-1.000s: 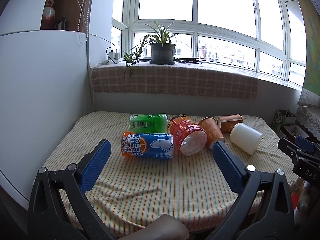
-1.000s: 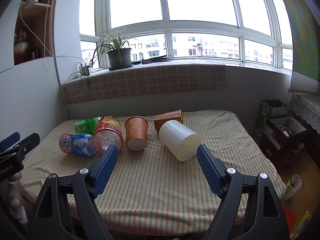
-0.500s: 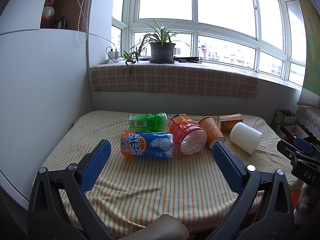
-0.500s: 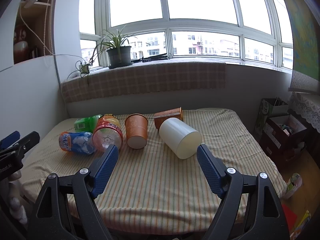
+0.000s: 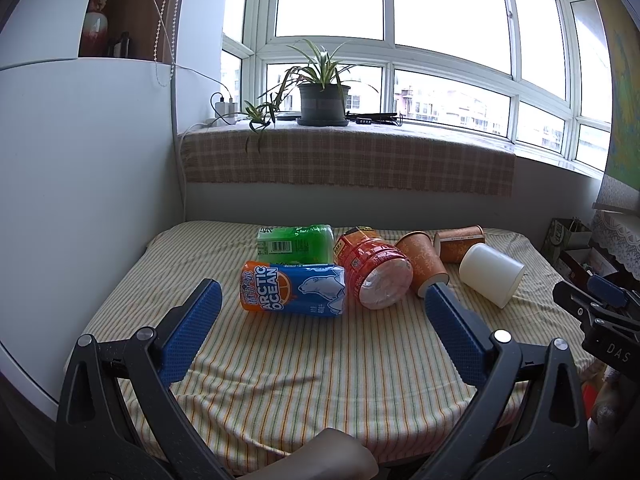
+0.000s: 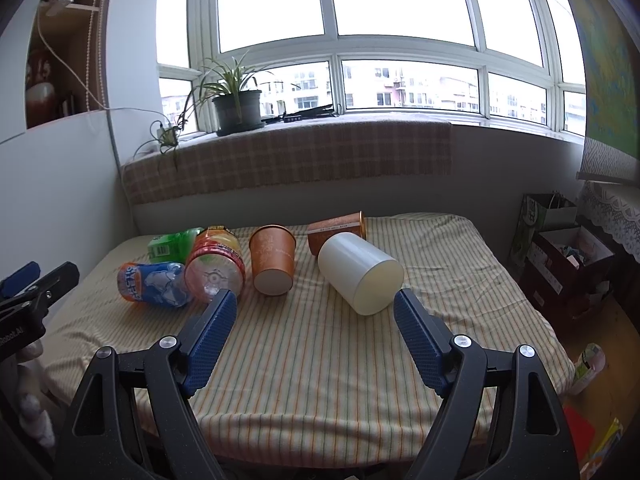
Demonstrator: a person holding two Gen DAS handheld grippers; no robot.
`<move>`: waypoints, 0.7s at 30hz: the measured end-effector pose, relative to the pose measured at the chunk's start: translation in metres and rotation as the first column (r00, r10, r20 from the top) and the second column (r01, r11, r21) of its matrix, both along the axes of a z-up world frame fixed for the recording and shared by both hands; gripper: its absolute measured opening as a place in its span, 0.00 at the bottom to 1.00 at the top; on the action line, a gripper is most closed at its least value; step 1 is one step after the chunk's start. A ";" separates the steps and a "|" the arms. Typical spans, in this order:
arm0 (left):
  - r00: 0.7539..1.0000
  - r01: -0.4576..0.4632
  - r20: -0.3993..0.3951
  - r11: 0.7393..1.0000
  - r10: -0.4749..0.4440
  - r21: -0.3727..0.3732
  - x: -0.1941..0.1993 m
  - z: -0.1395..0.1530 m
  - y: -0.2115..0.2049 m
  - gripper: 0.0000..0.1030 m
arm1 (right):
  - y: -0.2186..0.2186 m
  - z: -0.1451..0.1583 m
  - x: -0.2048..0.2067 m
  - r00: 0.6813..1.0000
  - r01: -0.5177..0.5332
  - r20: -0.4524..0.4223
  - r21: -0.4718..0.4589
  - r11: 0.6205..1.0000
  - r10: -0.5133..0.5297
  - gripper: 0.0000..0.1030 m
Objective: Flip cup upright
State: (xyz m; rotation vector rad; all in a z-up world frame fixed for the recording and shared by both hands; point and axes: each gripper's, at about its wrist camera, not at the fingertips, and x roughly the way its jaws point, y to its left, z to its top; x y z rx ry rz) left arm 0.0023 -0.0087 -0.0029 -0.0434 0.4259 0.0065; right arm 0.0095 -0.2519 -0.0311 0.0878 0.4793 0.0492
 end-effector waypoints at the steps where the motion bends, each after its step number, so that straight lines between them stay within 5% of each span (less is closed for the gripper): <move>1: 1.000 0.000 0.001 1.000 0.000 0.000 0.000 0.000 0.000 1.00 | 0.000 0.000 0.000 1.000 0.000 -0.001 0.000 1.000 0.000 0.78; 21: 0.999 0.033 -0.017 0.999 -0.033 0.018 0.012 -0.007 -0.014 1.00 | -0.007 -0.007 0.006 1.000 0.015 -0.022 0.011 1.000 -0.014 0.78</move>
